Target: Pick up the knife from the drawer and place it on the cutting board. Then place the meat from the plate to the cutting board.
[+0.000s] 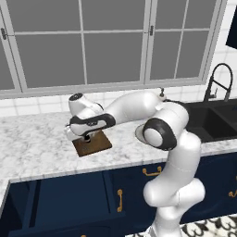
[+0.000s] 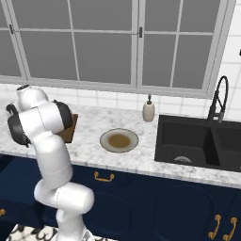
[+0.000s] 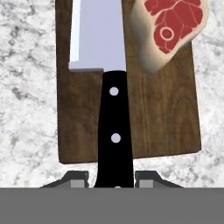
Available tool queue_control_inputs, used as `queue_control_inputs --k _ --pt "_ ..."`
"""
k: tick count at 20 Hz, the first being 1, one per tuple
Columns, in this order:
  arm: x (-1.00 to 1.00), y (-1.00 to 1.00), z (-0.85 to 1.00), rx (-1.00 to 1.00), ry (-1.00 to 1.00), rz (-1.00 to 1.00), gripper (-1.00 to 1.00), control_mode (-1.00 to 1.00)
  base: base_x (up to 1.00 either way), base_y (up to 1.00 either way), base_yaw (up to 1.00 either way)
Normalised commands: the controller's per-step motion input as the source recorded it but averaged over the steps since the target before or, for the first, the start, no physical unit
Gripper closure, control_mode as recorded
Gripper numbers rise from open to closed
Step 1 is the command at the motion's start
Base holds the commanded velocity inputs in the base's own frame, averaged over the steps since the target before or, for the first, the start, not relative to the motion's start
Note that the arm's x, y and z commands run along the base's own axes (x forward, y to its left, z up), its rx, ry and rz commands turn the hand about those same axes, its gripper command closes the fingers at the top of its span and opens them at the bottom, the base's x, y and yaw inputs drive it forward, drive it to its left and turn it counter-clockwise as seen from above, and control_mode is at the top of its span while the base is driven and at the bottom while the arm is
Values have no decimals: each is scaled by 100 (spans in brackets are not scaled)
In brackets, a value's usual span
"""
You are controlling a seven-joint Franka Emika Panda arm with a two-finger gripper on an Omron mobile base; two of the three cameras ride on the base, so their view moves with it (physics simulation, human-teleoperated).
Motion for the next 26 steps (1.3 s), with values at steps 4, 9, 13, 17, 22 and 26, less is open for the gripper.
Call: queue_control_inputs --k 4,9,13,17,22,26 --pt "33 0 -44 0 0 0 100 -100 0 0 0" --pt "36 3 -42 0 0 -2 100 -100 0 0 0" --pt "33 2 -35 -2 0 -3 100 -100 0 0 0" --pt "4 4 -19 -1 0 -5 100 -100 0 0 0" --pt "-32 0 -1 0 0 -6 -100 -100 0 0 0" --pt "-30 0 5 0 -1 -3 -100 -100 0 0 0"
